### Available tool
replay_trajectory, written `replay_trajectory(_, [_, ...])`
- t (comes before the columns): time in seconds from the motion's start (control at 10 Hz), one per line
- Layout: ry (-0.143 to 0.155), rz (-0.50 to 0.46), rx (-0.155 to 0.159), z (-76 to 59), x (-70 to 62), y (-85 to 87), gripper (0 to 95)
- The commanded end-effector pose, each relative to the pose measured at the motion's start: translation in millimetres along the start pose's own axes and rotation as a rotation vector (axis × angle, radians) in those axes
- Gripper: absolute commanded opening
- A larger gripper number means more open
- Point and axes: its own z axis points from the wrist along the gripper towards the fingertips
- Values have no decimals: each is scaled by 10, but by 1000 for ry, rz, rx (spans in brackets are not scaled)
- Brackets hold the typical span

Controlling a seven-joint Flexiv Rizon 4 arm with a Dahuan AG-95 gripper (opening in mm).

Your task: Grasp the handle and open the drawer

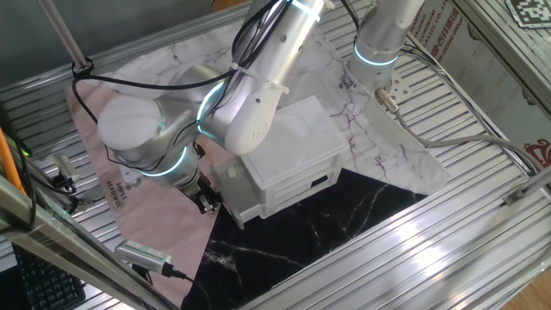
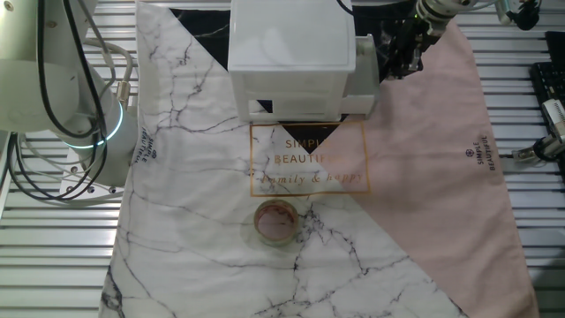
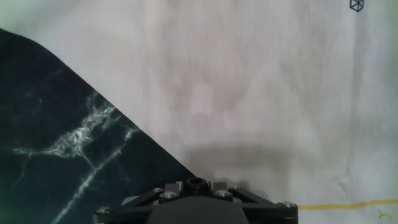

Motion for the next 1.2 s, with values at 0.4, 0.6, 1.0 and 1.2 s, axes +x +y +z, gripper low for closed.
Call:
replay_trajectory(0.4, [2,-5,4,6,-8,-6,0])
replay_trajectory(0.6, [0,-5,1,7,-9,-14,0])
replay_trajectory(1.0, [-3,-7,-1,12,-12,-23,0])
replay_trajectory(1.2, [-4,-7,1,3,-7,-19,0])
